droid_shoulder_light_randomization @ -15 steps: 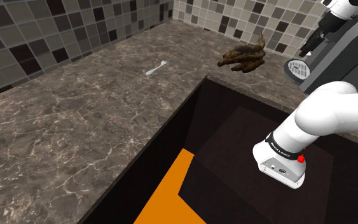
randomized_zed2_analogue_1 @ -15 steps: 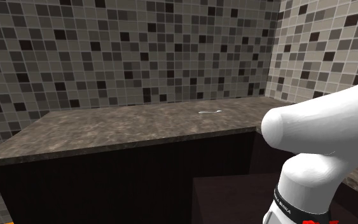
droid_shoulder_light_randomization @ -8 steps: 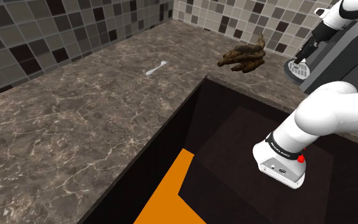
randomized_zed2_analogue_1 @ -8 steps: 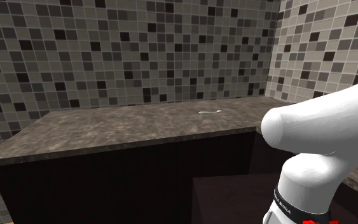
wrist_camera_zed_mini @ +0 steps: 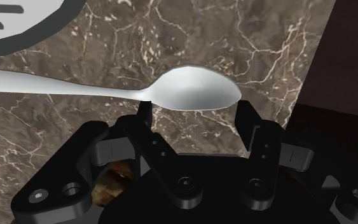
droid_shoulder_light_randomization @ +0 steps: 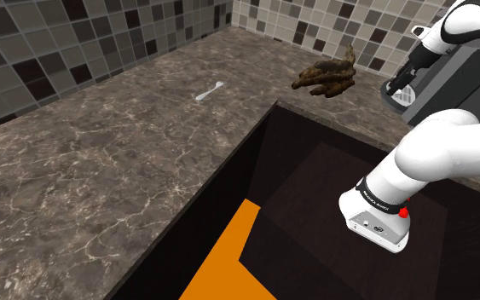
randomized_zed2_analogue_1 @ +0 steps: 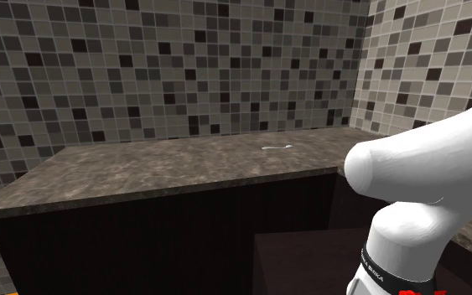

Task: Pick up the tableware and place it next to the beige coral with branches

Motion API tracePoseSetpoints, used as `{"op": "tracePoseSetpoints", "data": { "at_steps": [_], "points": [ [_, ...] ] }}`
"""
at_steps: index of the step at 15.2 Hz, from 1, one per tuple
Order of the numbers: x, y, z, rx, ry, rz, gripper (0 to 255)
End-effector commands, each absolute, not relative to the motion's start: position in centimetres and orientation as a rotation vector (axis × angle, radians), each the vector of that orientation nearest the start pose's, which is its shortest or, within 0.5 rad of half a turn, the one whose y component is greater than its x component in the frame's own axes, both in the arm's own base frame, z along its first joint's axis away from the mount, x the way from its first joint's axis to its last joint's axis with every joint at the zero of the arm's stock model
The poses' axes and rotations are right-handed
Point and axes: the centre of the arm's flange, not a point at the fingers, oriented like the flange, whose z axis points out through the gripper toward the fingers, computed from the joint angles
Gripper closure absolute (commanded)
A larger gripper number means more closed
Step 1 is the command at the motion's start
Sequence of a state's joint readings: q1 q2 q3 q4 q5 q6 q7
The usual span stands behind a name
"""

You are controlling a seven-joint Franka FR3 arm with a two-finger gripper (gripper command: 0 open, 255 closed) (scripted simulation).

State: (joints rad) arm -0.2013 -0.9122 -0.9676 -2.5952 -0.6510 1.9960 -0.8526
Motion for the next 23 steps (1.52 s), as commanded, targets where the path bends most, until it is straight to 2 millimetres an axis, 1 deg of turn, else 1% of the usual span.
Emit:
{"op": "tracePoseSetpoints", "data": {
  "at_steps": [1, 18, 23],
  "points": [
    [12.1, -36.2, 40.5, -3.147, -0.242, -0.25, 255],
    [12.1, -36.2, 31.5, -3.147, -0.242, -0.25, 255],
    [12.1, -36.2, 31.3, -3.147, -0.242, -0.25, 255]
  ]
}}
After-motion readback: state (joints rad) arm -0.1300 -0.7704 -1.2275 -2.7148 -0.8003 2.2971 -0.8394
